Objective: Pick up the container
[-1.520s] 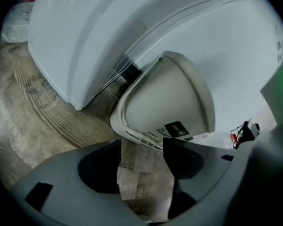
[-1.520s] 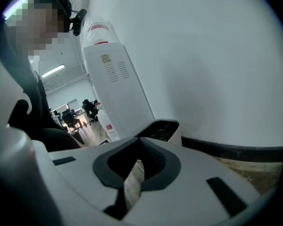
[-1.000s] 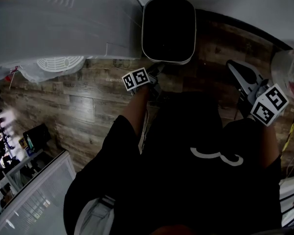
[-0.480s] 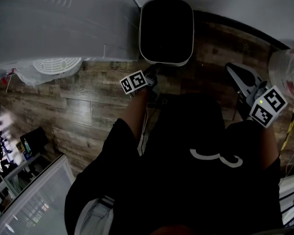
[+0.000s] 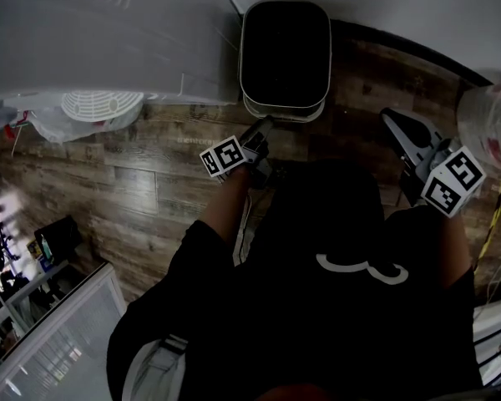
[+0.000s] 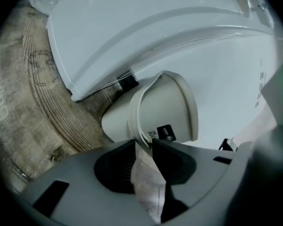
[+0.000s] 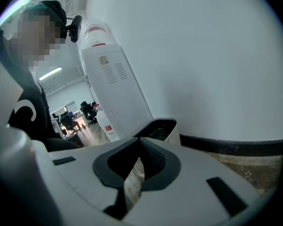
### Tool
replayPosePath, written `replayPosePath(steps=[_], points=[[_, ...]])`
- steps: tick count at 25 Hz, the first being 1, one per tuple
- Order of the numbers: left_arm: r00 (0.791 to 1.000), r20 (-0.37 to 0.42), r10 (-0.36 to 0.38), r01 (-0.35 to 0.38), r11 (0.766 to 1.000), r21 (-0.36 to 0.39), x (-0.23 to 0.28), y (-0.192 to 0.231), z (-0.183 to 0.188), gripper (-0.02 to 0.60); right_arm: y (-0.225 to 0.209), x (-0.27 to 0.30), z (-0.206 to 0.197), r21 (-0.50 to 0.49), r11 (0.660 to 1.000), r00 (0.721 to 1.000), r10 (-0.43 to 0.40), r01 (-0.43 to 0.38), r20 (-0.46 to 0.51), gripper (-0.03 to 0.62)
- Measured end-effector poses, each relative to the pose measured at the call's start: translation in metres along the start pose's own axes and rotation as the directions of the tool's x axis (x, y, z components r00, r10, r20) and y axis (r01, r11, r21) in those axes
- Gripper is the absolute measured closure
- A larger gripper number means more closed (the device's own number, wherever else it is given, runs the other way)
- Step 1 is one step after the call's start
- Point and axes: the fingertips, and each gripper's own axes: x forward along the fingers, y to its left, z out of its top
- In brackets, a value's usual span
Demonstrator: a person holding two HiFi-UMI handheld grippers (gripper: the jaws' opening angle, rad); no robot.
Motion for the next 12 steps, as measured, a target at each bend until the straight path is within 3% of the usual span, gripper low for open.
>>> replayPosePath(steps=[8, 12], points=[[0.99, 0.029, -0.139, 0.138, 0.99, 0.03, -0.032, -0.047, 0.001, 0.459, 0.004, -0.007, 0.0, -0.004, 1.0, 1.0, 0.01, -0.01, 0.02, 0.566], [0.986, 0.037, -0.165, 0.164, 0.986, 0.021, -0.046, -0.06, 0.003, 0.457, 0.009, -0.008, 0.001, -0.01, 1.0, 0.999, 0.021, -0.02, 0.03, 0.566]])
